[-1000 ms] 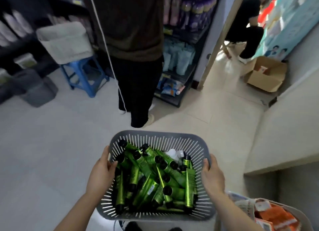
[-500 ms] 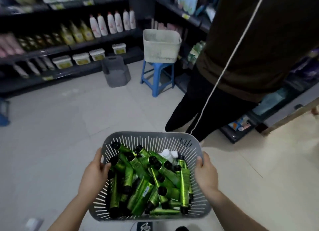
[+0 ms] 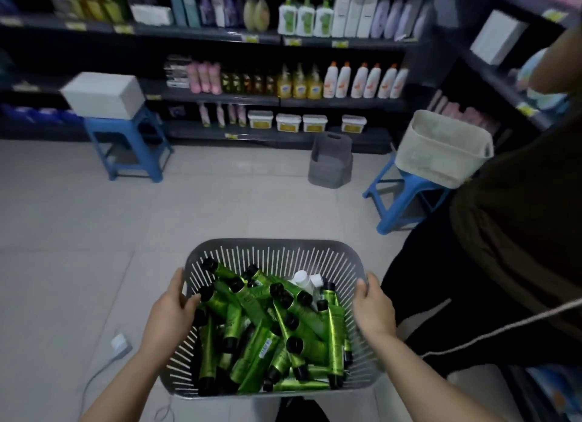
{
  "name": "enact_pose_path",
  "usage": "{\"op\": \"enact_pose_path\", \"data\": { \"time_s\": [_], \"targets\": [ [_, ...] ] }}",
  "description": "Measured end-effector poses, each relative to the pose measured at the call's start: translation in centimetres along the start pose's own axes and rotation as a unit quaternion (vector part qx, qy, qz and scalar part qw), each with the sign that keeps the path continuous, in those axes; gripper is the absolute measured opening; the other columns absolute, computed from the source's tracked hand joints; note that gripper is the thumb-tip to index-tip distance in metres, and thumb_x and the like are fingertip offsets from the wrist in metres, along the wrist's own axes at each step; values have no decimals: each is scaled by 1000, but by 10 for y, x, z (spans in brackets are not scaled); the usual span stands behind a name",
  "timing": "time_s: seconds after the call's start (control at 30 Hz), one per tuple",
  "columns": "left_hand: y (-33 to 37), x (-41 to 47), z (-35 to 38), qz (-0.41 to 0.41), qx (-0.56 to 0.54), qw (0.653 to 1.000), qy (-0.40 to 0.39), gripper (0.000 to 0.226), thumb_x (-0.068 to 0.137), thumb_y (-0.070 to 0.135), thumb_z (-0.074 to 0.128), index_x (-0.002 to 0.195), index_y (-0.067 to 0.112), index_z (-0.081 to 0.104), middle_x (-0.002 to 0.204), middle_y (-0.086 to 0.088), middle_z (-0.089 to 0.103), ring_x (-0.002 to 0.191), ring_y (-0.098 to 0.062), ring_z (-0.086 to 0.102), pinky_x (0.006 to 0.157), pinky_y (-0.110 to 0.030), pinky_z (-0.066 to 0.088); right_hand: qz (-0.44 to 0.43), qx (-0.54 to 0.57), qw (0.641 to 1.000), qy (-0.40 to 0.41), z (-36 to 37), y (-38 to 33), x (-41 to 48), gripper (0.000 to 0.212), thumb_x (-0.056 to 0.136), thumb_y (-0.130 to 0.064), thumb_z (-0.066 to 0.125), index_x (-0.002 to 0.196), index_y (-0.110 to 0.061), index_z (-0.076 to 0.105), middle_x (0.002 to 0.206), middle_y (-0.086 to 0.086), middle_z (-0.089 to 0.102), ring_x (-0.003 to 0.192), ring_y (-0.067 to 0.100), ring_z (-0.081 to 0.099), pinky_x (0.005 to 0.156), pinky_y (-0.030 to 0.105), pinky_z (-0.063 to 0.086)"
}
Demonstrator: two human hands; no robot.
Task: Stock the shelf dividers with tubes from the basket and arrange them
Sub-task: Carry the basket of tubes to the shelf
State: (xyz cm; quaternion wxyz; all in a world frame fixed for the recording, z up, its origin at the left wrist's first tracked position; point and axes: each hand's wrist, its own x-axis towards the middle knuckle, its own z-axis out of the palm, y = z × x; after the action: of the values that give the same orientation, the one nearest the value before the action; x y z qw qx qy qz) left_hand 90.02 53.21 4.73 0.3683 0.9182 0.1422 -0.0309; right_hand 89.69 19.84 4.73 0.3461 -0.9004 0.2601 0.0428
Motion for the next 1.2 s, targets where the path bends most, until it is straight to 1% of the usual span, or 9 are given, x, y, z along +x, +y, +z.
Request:
{"op": "enact_pose_path", "data": {
  "time_s": [0.13, 0.27, 0.37, 0.5, 0.6, 0.7, 0.8, 0.97, 1.2],
  "targets": [
    [0, 24, -5, -45, -8, 997, 57, 48, 95, 21, 52, 141, 20, 37, 75, -6, 65, 68, -22, 60, 62, -35, 46, -53, -20, 998, -40, 11, -44, 53, 39, 102, -37, 27, 136, -23, 41, 112, 13, 65, 102, 34, 60, 76, 34, 42],
    [-1, 47, -14, -89, -20, 990, 107, 46, 98, 18, 46, 143, 20, 36, 102, -10, 67, 86, -32, 61, 73, -35, 43, -97, -37, 992, -72, 21, -92, 91, 43, 103, -34, 28, 142, -19, 36, 122, 15, 61, 111, 35, 57, 84, 36, 42],
    [-5, 60, -24, -110, -15, 985, 132, 44, 98, 19, 43, 141, 25, 37, 96, -12, 69, 79, -29, 60, 71, -38, 47, -131, -45, 986, -94, 32, -125, 113, 41, 103, -34, 28, 140, -20, 38, 116, 15, 63, 106, 34, 58, 82, 36, 42],
    [-14, 81, -45, -147, -18, 975, 167, 43, 99, 17, 40, 143, 20, 38, 117, -15, 65, 98, -32, 61, 82, -39, 46, -166, -63, 977, -118, 58, -171, 135, 39, 103, -35, 28, 137, -19, 40, 117, 16, 62, 105, 36, 58, 80, 36, 41],
    [-25, 100, -60, -165, -20, 969, 185, 41, 99, 16, 39, 140, 23, 40, 113, -15, 66, 97, -33, 61, 80, -39, 47, -184, -76, 972, -128, 82, -204, 151, 38, 102, -36, 28, 134, -20, 42, 117, 15, 63, 104, 36, 58, 80, 37, 42],
    [-42, 124, -78, -198, -31, 960, 194, 41, 101, 19, 38, 141, 24, 40, 121, -13, 63, 106, -33, 59, 84, -37, 44, -206, -88, 965, -138, 112, -239, 165, 37, 102, -38, 27, 129, -21, 45, 105, 11, 65, 92, 32, 59, 76, 36, 45],
    [-63, 155, -98, -213, -33, 955, 202, 42, 101, 18, 39, 142, 23, 39, 127, -14, 60, 112, -33, 57, 87, -35, 42, -220, -92, 960, -150, 146, -280, 177, 38, 102, -38, 28, 131, -21, 45, 104, 11, 65, 92, 31, 59, 73, 34, 42],
    [-96, 219, -140, -221, -36, 951, 213, 43, 100, 15, 40, 143, 21, 39, 121, -18, 63, 107, -35, 59, 83, -36, 42, -232, -100, 954, -160, 200, -356, 192, 40, 103, -35, 29, 137, -19, 41, 118, 15, 63, 104, 34, 59, 76, 34, 39],
    [-129, 311, -209, -229, -28, 945, 231, 44, 100, 13, 39, 143, 21, 38, 117, -20, 64, 102, -36, 60, 82, -40, 45, -253, -97, 949, -163, 266, -463, 220, 36, 103, -33, 30, 132, -17, 43, 111, 16, 64, 98, 35, 60, 75, 35, 41]
  ]
}}
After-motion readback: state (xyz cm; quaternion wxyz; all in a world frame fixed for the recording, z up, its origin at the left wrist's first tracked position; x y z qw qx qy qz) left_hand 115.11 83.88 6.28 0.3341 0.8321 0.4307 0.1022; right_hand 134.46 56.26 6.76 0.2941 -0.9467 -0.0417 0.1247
